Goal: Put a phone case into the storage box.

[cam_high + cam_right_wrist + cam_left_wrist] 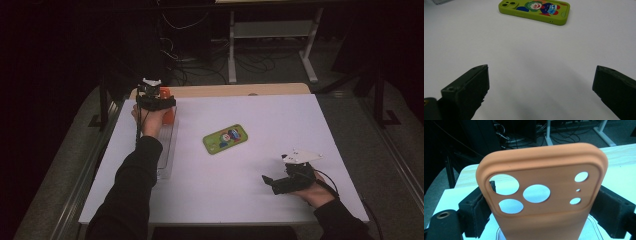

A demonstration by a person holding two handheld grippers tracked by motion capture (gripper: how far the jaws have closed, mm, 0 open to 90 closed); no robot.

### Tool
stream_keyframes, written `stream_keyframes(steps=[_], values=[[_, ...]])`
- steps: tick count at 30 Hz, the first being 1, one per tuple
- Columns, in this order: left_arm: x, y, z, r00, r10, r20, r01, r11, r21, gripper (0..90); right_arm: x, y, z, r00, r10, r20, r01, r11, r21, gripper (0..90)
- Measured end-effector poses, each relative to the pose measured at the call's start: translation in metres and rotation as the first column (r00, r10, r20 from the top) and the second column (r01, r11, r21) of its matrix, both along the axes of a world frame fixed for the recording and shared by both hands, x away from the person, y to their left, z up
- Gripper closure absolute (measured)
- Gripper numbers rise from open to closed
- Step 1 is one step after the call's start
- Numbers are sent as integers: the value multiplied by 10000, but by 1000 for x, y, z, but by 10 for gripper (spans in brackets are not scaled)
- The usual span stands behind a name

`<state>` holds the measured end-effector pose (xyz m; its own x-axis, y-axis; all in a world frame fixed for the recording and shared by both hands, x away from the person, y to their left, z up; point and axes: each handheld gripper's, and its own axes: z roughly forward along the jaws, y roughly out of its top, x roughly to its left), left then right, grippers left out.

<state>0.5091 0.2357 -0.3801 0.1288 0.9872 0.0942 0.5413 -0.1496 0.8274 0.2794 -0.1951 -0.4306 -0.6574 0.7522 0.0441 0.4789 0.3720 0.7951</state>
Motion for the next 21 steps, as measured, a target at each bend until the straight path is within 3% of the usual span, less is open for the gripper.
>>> stream_keyframes(steps=[4, 7, 10, 15, 16, 21], values=[[1, 3, 0, 9999, 43, 106, -40, 9995, -303, 47, 0, 0, 0, 10000, 30, -4, -30, 10000, -25, 0], [1, 5, 1, 10000, -92, 32, 93, 9997, -226, 7, 0, 1, 0, 10000, 30, -7, -30, 10000, -34, 0], [0, 8, 3, 10000, -61, 14, 62, 9991, -427, 0, 0, 0, 0, 10000, 15, -16, -15, 10000, -27, 0], [-5, 14, 10, 9994, -341, 5, 341, 9979, -552, 0, -1, 0, 0, 10000, 13, -12, -13, 10000, -38, 0], [-6, 17, 12, 9988, -479, -110, 475, 9982, -376, 0, -1, 0, 0, 10000, 16, -8, -16, 10000, -37, 0], [-21, 23, 21, 9953, -972, -43, 968, 9937, -572, 0, -1, 0, 0, 10000, 23, 35, -23, 10000, -73, 0]])
